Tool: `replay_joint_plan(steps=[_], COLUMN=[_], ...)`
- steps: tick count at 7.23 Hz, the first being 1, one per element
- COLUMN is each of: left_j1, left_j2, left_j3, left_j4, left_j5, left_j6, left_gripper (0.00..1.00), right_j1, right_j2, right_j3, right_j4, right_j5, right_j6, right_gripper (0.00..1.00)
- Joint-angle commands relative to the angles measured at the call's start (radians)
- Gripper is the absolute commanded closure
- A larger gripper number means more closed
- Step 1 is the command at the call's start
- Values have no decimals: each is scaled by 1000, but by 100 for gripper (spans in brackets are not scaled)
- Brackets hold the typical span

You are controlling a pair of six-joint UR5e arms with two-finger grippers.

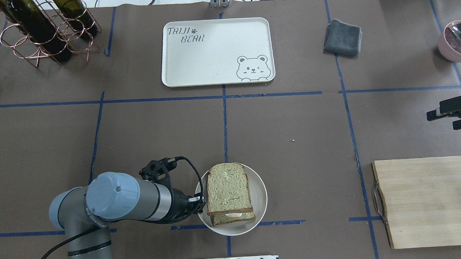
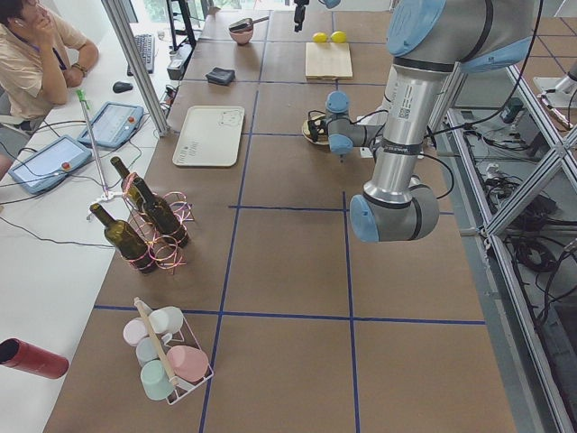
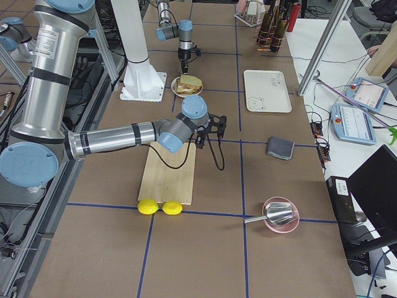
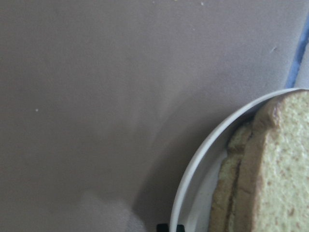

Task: Make sandwich and place on tray
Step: 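Lift the plate with the left gripper and carry it onto the white tray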

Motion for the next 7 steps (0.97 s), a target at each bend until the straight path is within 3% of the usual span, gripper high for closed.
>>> replay_joint_plan(steps=[1,3,5,7], left_j1=[-42,-93,-159,-229], left_j2=[-7,-54,-165,-263], left_j3=[-38,-27,8,135], left_j4=[0,29,182,169], left_j5=[-2,-3,-6,-8], left_j6=[-102,-118,-142,-192], left_gripper=[100,100,100,100], right_j1=[0,0,-2,-2], right_j2=[-2,-11,-21,-23], right_j3=[2,5,9,9], right_j4=[0,3,5,5], right_j5=[0,0,-2,-2], right_j6=[0,0,0,0], right_gripper=[0,0,0,0])
